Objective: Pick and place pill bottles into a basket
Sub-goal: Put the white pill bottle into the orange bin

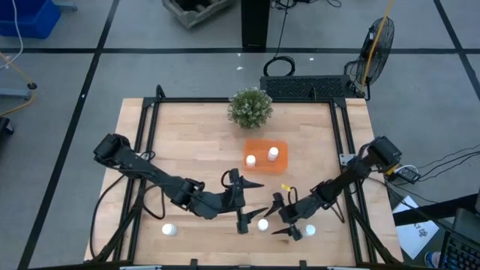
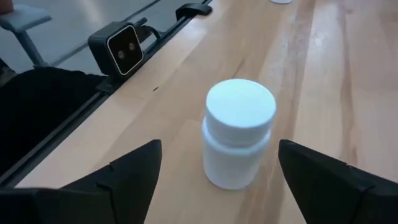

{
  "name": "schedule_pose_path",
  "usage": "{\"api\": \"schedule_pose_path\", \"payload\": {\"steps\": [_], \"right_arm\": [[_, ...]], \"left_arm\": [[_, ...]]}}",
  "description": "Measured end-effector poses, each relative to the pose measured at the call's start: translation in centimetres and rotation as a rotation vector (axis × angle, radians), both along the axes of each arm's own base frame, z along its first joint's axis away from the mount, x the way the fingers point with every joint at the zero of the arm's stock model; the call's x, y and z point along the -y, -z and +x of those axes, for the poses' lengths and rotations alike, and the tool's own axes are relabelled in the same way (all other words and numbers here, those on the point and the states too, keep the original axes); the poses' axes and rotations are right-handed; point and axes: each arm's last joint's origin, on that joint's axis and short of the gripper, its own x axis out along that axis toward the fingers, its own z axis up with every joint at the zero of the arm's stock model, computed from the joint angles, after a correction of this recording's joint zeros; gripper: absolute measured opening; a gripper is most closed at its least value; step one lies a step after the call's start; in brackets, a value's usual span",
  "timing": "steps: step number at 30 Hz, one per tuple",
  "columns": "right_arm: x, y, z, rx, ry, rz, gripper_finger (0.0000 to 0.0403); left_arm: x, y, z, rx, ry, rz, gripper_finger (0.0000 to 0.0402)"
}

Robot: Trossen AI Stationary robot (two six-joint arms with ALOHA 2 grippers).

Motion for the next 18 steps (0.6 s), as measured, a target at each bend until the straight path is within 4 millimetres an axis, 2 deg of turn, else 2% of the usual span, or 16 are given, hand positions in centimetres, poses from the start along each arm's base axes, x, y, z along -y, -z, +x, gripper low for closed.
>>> {"api": "schedule_pose_path", "payload": {"steps": [4, 8, 18], "right_arm": [[-0.1, 0.5, 0.5, -0.017, 0.017, 0.006, 0.0318], [0.2, 1.4, 0.7, -0.052, 0.107, 0.023, 0.0318], [-0.3, 2.9, 1.4, -0.057, 0.100, 0.028, 0.0318]], "left_arm": [[0.0, 0.1, 0.0, -0.005, -0.010, 0.001, 0.0324], [0.0, 0.0, 0.0, -0.004, -0.008, 0.000, 0.0324], [0.0, 0.1, -0.1, -0.005, -0.008, -0.001, 0.0324]]}}
